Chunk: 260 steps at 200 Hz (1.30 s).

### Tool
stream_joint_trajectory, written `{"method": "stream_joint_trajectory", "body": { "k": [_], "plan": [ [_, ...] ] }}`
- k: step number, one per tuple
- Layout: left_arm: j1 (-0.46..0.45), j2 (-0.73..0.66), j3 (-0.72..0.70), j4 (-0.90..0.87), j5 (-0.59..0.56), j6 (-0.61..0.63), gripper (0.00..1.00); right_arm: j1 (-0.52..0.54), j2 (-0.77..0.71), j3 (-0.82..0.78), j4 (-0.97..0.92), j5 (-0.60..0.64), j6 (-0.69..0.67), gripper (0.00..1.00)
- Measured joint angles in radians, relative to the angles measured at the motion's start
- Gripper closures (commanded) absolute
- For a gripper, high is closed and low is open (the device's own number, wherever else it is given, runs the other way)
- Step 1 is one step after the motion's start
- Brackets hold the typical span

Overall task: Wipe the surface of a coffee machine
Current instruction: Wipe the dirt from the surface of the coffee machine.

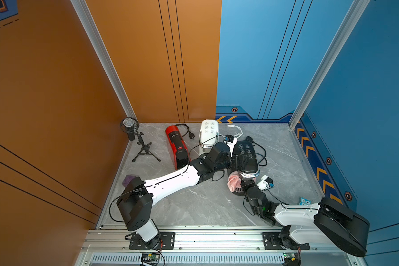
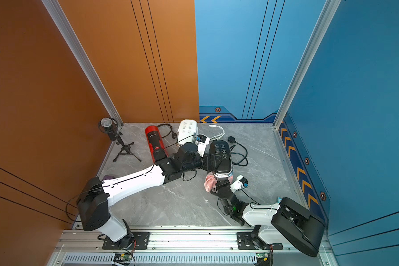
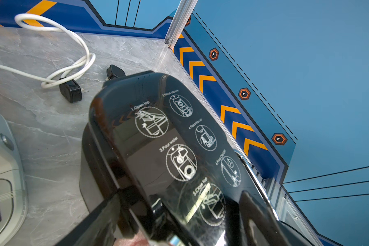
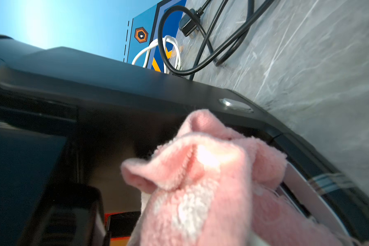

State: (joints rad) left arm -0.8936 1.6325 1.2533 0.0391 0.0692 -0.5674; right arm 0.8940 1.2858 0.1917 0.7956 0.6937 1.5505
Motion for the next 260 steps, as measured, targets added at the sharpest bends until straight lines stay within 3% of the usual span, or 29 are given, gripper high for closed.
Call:
{"method": "stream_joint_trajectory", "body": {
  "k": [61,134,260],
  "plan": [
    [0.018,0.001,-0.003,0.006,0.041,-0.003,0.13,-0.054,-0.058,-0.015,-0.055,0.037,0.052,1.00],
    [0.050,-0.002,-0.018,0.023,0.113,-0.002,0.13,-0.155,-0.236,-0.018,-0.220,0.064,-0.013,1.00],
    [0.063,-0.008,-0.026,0.023,0.127,0.001,0.12,0.052,0.193,0.078,-0.046,0.220,0.026,1.00]
  ]
}}
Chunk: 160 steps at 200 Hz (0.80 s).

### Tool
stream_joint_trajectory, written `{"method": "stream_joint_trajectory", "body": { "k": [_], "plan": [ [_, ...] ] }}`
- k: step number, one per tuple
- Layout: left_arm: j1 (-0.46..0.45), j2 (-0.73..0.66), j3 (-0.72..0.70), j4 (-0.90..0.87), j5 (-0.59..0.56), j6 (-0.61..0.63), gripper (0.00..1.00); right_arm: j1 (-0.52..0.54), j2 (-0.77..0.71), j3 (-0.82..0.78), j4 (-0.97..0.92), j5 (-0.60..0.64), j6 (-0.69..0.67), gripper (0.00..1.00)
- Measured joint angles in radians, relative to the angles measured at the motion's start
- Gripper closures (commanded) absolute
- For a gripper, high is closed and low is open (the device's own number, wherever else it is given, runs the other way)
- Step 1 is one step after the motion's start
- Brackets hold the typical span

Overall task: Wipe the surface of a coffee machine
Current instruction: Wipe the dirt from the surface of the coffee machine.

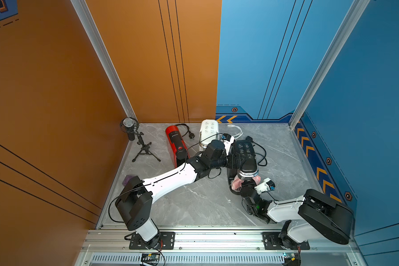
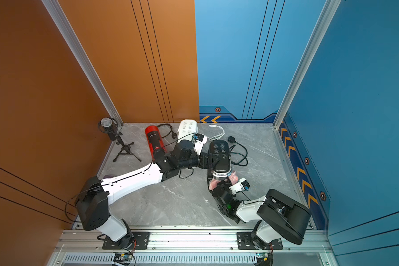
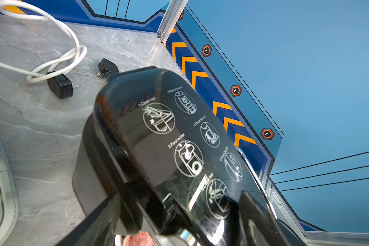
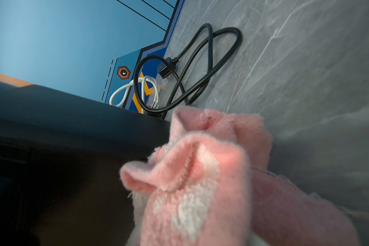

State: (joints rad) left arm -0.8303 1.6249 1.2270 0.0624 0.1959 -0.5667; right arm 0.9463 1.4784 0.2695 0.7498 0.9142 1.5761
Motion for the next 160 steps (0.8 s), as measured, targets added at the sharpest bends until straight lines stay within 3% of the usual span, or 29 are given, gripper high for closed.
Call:
{"method": "stream_joint_trajectory", "body": {
  "k": [30,96,160],
  "plan": [
    [0.001,0.000,-0.001,0.002,0.000,0.000,0.12,0.056,0.068,0.085,-0.001,-0.027,0.003,1.00],
    [0.005,0.000,-0.005,0.009,0.001,0.000,0.13,0.046,0.093,0.088,0.042,-0.059,0.027,1.00],
    [0.006,-0.005,-0.022,0.032,0.001,0.000,0.13,-0.051,-0.063,-0.002,-0.003,-0.151,0.011,1.00]
  ]
}}
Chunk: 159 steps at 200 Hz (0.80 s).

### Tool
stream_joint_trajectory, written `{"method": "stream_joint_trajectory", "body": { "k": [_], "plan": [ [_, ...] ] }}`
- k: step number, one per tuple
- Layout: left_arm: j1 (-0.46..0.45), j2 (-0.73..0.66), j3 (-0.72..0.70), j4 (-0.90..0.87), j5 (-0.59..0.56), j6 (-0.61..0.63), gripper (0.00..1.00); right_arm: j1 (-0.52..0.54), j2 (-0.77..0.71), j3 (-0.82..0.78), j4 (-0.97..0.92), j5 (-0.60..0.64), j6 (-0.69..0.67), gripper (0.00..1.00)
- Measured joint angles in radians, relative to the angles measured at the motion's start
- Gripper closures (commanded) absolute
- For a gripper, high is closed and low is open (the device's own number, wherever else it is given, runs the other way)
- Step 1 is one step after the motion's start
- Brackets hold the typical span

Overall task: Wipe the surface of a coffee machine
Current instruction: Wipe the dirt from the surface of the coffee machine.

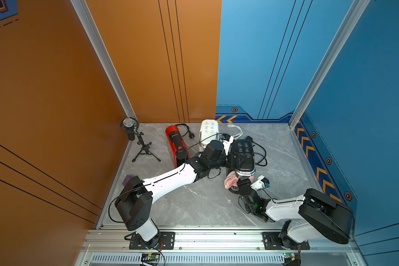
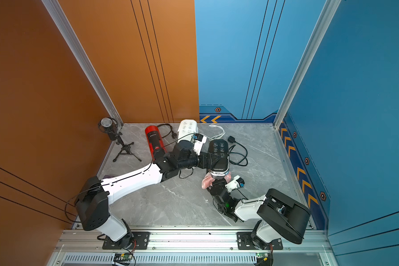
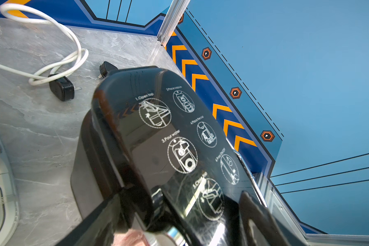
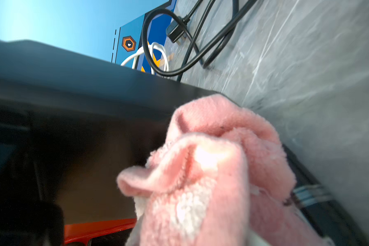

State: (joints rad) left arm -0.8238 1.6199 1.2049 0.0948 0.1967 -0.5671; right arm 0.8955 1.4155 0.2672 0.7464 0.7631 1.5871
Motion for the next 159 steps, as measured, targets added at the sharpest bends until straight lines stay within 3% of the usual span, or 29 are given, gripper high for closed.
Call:
{"method": "stream_joint_trajectory", "body": {
  "k": [34,58,117,159],
  "plan": [
    [0.003,-0.004,-0.006,0.004,0.006,0.000,0.13,-0.055,-0.148,-0.021,-0.130,-0.014,-0.063,1.00],
    [0.006,-0.004,-0.006,0.004,0.010,-0.001,0.13,-0.068,-0.162,-0.002,-0.176,-0.032,-0.098,1.00],
    [0.018,-0.004,-0.008,0.003,0.010,-0.003,0.13,-0.051,0.079,0.046,0.002,-0.047,-0.085,1.00],
    [0.019,-0.008,-0.019,0.015,0.011,-0.007,0.13,0.030,0.168,0.112,0.066,-0.049,-0.052,1.00]
  ]
}}
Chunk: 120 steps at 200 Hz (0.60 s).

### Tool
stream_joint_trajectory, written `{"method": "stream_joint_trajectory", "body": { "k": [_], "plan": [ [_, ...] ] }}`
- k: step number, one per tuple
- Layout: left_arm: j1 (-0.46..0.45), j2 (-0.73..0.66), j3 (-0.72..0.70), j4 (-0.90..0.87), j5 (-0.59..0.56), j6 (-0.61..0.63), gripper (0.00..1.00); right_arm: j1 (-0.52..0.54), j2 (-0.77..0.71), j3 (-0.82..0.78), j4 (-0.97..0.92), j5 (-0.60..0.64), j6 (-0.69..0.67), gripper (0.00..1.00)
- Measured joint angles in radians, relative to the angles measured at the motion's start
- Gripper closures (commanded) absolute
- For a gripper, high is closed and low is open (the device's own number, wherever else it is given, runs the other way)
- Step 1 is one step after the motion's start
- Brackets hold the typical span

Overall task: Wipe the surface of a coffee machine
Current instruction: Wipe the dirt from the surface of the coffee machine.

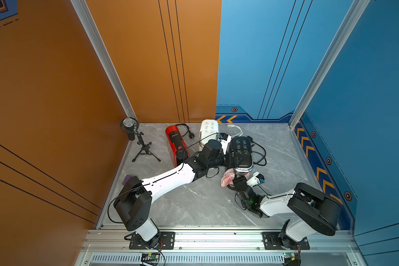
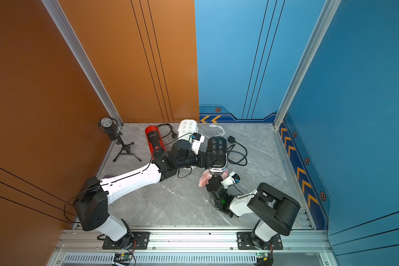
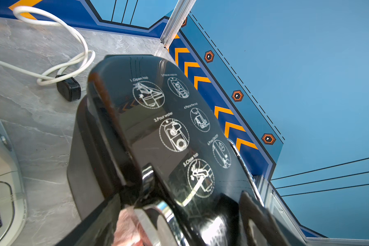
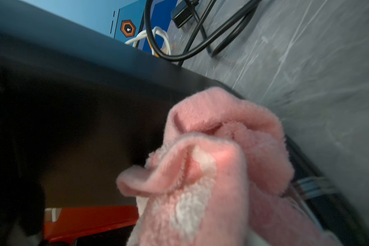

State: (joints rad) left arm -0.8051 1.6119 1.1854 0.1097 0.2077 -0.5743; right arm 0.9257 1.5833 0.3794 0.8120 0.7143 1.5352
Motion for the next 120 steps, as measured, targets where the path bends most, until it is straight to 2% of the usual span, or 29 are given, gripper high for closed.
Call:
{"method": "stream_joint_trajectory", "body": {
  "k": [25,65,98,120],
  "plan": [
    [-0.001,0.000,-0.007,0.011,0.000,-0.003,0.13,0.037,0.009,0.032,-0.012,-0.011,0.015,1.00],
    [-0.001,-0.006,-0.021,0.027,0.000,-0.005,0.13,0.038,-0.014,0.029,-0.108,-0.005,0.095,1.00],
    [-0.001,-0.011,-0.030,0.034,0.000,-0.008,0.13,0.039,-0.137,-0.006,-0.303,0.005,0.173,1.00],
    [-0.001,-0.021,-0.043,0.042,0.000,-0.010,0.12,0.038,-0.291,-0.047,-0.504,0.030,0.212,1.00]
  ]
}}
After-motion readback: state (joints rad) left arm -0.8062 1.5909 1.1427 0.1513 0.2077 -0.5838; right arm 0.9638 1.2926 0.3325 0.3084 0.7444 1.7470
